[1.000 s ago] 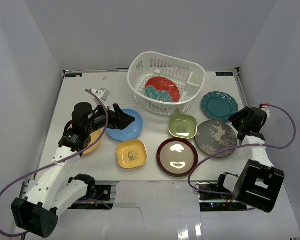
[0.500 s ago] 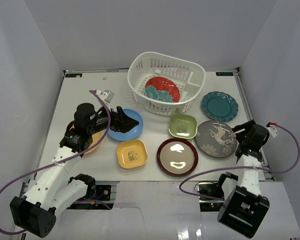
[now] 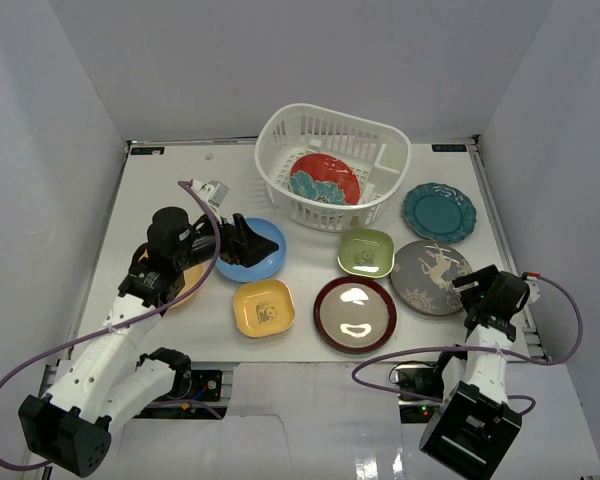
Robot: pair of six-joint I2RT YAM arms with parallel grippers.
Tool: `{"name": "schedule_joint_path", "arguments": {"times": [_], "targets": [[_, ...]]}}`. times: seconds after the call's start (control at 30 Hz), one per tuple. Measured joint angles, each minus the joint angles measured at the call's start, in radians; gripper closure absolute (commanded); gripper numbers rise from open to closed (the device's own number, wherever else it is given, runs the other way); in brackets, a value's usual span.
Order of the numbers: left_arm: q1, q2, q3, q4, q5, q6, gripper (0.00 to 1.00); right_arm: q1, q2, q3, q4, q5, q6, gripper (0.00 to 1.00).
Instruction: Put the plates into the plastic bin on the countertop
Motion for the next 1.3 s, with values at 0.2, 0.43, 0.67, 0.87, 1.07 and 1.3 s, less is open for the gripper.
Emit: {"name": "schedule_joint_path", "arguments": {"times": [0.2,0.43,0.67,0.87,1.07,1.3], "targets": [[0.0,-0.002,-0.001,0.003,0.0,-0.001,0.02,-0.015,-0.016,-0.074,0.113,-0.091,0.029,0.46],[0.0,-0.002,-0.011,0.004,-0.012,-0.003,0.02,-0.023,-0.068,-0.138,0.136,-0.106,0.088,0.81],[0.0,0.0,-0.011,0.004,-0.019,-0.003,0.02,-0.019,-0.147,-0.144,0.101,-0.144,0.117,0.92],[0.0,0.008,-0.011,0.004,-0.025,-0.003,0.02,-0.019,-0.229,-0.07,-0.071,-0.146,0.098,0.92],[0.002,0.011,-0.011,0.004,-0.034,-0.003,0.02,-0.006,-0.189,0.15,-0.203,-0.173,0.048,0.92],[0.044,0.018,-0.011,0.005,-0.034,-0.003,0.02,0.015,-0.138,0.36,-0.281,-0.232,0.032,0.92]]}}
